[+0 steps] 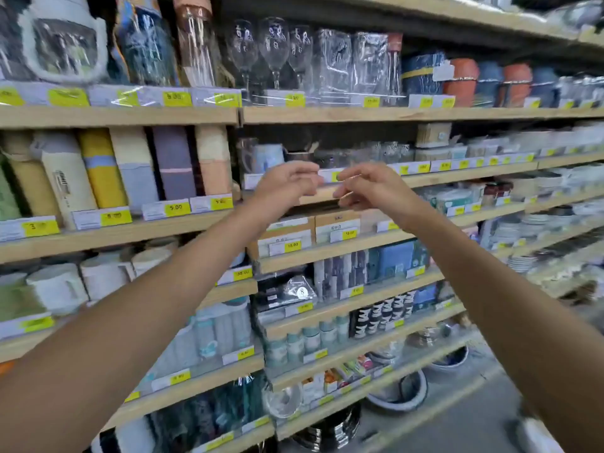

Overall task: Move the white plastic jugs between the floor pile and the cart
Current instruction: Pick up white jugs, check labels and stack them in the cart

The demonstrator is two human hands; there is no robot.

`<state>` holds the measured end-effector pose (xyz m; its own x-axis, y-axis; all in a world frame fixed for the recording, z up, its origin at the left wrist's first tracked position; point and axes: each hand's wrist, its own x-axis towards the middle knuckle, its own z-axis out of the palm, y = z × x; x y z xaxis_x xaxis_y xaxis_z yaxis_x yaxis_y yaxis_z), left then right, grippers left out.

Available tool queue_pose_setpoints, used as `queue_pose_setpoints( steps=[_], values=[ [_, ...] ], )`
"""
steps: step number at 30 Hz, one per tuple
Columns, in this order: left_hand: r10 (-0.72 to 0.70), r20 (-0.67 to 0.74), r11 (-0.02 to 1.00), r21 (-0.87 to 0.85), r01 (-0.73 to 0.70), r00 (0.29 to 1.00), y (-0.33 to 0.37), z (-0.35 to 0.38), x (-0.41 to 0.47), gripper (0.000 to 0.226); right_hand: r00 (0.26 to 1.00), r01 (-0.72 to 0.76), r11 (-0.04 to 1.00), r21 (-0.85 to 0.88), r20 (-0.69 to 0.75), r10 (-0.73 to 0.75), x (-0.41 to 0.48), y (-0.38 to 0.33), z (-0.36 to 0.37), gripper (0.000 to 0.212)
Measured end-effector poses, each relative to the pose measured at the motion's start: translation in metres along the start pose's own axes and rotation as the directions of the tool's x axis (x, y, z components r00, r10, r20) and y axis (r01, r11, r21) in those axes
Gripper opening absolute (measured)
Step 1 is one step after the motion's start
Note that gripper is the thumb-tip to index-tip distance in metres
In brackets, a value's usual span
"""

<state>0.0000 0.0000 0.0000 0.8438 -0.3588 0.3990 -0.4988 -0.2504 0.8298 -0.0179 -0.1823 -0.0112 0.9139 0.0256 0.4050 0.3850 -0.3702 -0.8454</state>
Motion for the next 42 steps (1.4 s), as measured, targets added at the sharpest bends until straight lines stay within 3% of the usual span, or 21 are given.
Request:
queue_pose_setpoints(
  steps=[4, 15, 27, 34, 42],
  values=[
    [-0.066, 0.047, 0.998, -0.014, 0.066, 0.997, -0.019, 0.074, 0.029, 0.021, 0.998, -0.066, 0.998, -0.019, -0.013, 0.066, -0.005, 0.054, -0.055, 0.01],
    [-0.207, 0.167, 0.975, -0.048, 0.218, 0.964, -0.07, 0.305, 0.101, 0.03, 0.96, -0.28, 0.96, -0.029, -0.022, 0.279, -0.027, 0.227, -0.208, 0.014],
    [-0.27, 0.405, 0.956, 0.003, 0.294, 0.874, -0.132, 0.477, 0.177, 0.031, 0.878, -0.474, 0.881, 0.001, -0.074, 0.472, -0.036, 0.385, -0.323, 0.013],
    [-0.25, 0.524, 0.958, 0.009, 0.288, 0.814, -0.178, 0.591, 0.271, 0.033, 0.803, -0.58, 0.815, 0.013, -0.161, 0.574, -0.006, 0.475, -0.406, 0.013],
    [-0.292, 0.703, 0.937, 0.073, 0.342, 0.649, -0.222, 0.724, 0.371, 0.035, 0.634, -0.728, 0.679, 0.094, -0.286, 0.719, 0.022, 0.586, -0.497, 0.015]
  ],
)
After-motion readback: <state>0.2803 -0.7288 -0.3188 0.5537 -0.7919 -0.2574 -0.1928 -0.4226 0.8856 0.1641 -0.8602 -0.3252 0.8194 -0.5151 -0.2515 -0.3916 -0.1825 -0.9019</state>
